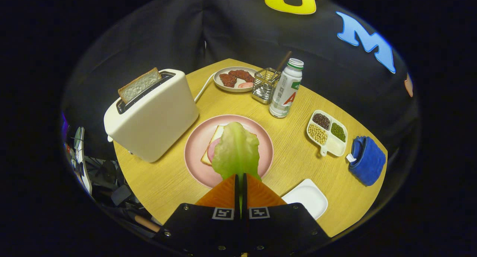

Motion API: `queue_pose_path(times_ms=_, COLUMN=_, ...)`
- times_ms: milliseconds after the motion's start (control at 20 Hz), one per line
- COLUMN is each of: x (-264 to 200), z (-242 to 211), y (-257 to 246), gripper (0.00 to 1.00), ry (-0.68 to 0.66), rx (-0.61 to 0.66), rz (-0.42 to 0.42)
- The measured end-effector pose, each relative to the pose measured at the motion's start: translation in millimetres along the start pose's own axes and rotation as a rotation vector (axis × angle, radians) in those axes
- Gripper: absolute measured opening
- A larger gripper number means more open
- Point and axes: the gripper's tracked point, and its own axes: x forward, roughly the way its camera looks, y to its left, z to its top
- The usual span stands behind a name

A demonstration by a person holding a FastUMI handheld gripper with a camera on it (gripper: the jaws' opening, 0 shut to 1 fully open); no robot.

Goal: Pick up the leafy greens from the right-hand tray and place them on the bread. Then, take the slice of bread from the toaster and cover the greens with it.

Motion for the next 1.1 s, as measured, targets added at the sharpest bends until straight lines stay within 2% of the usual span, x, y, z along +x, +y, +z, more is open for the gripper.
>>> queue_pose_path(times_ms=150, x=27.4, z=11.0, y=7.2, gripper=0.01, ry=0.017, rx=0.073, rz=0.010)
queue_pose_path(times_ms=350, x=54.0, z=16.4, y=15.1, gripper=0.01, ry=0.039, rx=0.092, rz=0.018)
queue_pose_path(times_ms=600, x=65.9, z=27.3, y=21.8, gripper=0.01, ry=0.035, rx=0.130, rz=0.015)
queue_pose_path(times_ms=650, x=72.0, z=25.5, y=27.7, gripper=0.07, ry=0.038, rx=0.135, rz=0.033)
queue_pose_path(times_ms=700, x=72.6, z=24.9, y=30.1, gripper=0.08, ry=0.042, rx=0.131, rz=0.038)
queue_pose_path(times_ms=900, x=65.5, z=29.3, y=25.4, gripper=0.36, ry=0.026, rx=0.091, rz=0.008)
queue_pose_path(times_ms=1100, x=40.3, z=45.6, y=31.5, gripper=0.38, ry=-0.111, rx=0.077, rz=-0.027)
